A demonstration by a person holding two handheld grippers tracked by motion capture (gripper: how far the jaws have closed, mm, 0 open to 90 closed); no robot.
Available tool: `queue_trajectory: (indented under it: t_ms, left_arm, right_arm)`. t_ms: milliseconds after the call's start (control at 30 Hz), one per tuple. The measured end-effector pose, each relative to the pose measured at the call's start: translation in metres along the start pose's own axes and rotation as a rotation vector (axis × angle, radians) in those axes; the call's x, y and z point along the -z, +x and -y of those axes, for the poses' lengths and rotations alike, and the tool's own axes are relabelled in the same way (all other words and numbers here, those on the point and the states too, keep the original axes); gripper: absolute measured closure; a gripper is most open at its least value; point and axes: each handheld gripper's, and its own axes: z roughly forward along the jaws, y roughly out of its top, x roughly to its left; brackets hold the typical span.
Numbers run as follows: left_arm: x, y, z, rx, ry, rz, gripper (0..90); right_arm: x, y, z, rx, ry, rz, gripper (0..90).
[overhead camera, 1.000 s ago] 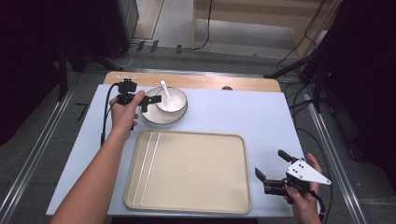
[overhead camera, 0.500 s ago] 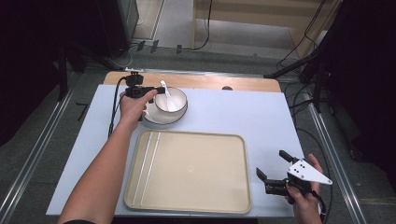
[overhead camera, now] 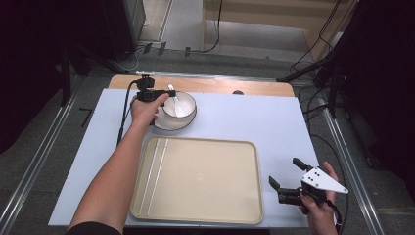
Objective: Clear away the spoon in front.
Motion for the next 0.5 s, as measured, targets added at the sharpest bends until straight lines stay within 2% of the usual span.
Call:
queue_trajectory:
  t_ms: [133, 333, 500]
  left_arm:
    - [-0.0022, -0.0004, -0.0009, 0.024, -0.016, 0.018, 57.6]
    - [-0.0054, 0.0002, 0.0001, 0.031, -0.016, 0.03, 63.0]
    - [-0.0019, 0.0007, -0.0014, 0.025, -0.034, 0.016, 72.8]
  right_arm:
    - [0.0004, -0.0006, 0.0006, -0.003, 0.004, 0.004, 0.0]
    - [0.0011, -0.0012, 0.0011, -0.004, -0.001, 0.007, 0.0]
    - [0.0012, -0.0009, 0.0011, -0.004, 0.001, 0.007, 0.0]
